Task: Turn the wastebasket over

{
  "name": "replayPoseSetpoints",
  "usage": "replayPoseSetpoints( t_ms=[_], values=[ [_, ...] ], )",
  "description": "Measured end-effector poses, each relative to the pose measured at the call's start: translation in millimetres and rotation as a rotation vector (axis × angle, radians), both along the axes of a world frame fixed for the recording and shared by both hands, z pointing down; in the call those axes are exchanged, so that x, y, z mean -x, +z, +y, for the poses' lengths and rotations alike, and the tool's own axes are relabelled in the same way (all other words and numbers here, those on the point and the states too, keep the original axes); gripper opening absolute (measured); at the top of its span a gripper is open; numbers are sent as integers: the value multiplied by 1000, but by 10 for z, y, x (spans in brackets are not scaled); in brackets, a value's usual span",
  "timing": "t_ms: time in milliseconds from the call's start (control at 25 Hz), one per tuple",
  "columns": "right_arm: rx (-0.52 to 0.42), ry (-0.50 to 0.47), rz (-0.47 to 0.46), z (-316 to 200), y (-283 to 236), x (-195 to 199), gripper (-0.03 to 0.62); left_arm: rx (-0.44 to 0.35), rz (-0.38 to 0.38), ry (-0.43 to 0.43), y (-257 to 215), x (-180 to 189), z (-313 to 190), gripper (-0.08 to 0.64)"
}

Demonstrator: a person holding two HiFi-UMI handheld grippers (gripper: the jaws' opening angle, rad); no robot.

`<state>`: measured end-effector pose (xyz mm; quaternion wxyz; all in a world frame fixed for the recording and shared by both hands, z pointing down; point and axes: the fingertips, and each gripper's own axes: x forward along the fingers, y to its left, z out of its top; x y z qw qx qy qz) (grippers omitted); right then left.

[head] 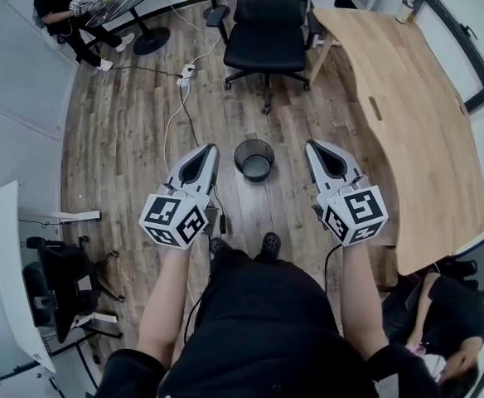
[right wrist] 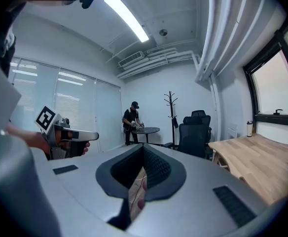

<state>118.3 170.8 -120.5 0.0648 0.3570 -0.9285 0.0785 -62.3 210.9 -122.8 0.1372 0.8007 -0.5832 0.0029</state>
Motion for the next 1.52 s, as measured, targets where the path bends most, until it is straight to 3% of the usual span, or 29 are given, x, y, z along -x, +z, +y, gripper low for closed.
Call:
replayPoseSetpoints(
  t_ms=[240, 520, 720, 1000, 1520],
  values=[
    [25, -5, -72, 37, 16, -49, 32, 8, -17, 2, 35, -78, 66, 18],
    [50, 9, -82, 44, 118, 24, 34, 47, -46, 18, 123, -49, 124, 18],
    [77, 26, -62, -5, 288, 58, 34, 65, -5, 31, 224, -14, 53, 18],
    [77, 89, -38, -315, 326, 165, 34, 86, 9, 104, 339, 51, -323, 18],
    [165, 249, 10, -1104, 557, 657, 34, 174, 7, 252, 773, 602, -1331, 18]
  ],
)
